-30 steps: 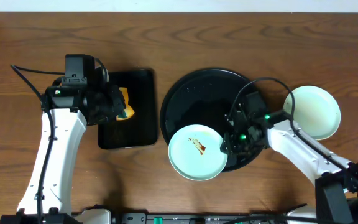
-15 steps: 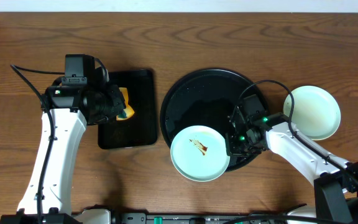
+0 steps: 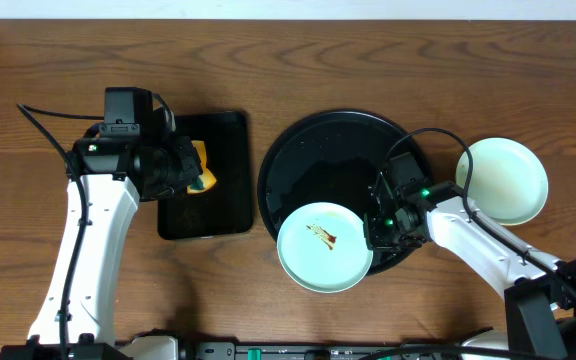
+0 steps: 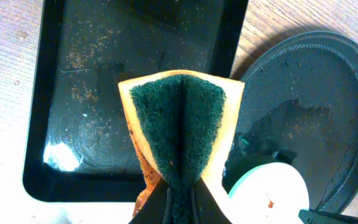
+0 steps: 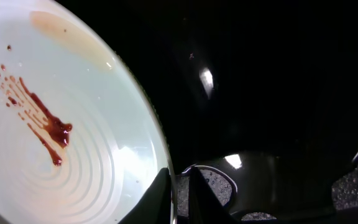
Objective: Clean dirty plates on tray and stack at the side
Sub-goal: 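Slide the light-blue plate toward the round tray center with the right gripper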
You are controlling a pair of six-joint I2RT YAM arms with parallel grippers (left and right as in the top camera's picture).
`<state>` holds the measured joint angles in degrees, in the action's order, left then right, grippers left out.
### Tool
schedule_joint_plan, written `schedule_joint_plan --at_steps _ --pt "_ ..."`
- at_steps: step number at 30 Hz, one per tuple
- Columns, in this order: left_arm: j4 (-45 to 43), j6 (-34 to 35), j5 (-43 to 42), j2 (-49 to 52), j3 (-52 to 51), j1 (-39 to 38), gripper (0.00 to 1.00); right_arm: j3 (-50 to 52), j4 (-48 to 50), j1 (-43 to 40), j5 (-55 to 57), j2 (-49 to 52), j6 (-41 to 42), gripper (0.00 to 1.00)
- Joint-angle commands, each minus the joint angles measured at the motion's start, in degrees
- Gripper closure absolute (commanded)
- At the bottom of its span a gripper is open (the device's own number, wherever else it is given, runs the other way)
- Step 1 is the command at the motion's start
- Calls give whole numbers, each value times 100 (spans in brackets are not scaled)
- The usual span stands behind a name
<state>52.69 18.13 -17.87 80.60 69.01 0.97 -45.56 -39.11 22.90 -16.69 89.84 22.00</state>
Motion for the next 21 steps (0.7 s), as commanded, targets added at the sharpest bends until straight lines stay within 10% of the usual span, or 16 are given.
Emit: schedule_joint_plan --at_steps 1,21 --pt "20 -52 -11 -55 -33 24 92 42 11 44 81 50 72 89" --pt "-133 -369 -704 -48 -33 -184 92 -111 1563 39 1578 48 -433 99"
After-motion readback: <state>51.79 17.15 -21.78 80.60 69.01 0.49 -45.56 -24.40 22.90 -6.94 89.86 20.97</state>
